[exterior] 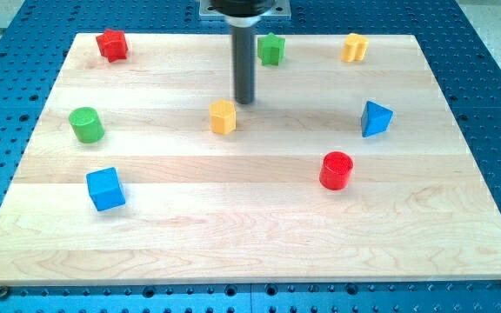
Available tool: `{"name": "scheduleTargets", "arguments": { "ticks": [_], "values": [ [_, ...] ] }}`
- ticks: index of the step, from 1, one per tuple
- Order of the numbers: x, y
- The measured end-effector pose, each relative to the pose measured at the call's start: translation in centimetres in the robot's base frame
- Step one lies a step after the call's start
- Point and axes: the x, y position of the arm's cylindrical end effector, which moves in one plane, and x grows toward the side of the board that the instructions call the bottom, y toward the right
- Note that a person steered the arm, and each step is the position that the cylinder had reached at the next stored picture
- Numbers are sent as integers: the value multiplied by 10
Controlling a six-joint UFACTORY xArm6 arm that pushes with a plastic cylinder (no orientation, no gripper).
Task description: Place the red circle slightly bottom right of the hexagon
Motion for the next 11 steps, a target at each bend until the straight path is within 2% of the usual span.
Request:
{"name": "scheduleTargets", "arguments": {
  "ticks": [1, 2, 3, 4, 5, 7, 9, 11],
  "values": [
    [65, 44],
    [80, 97],
    [105, 120],
    [136, 111],
    [151, 20],
    [151, -34],
    [154, 18],
    [184, 23]
  ]
}}
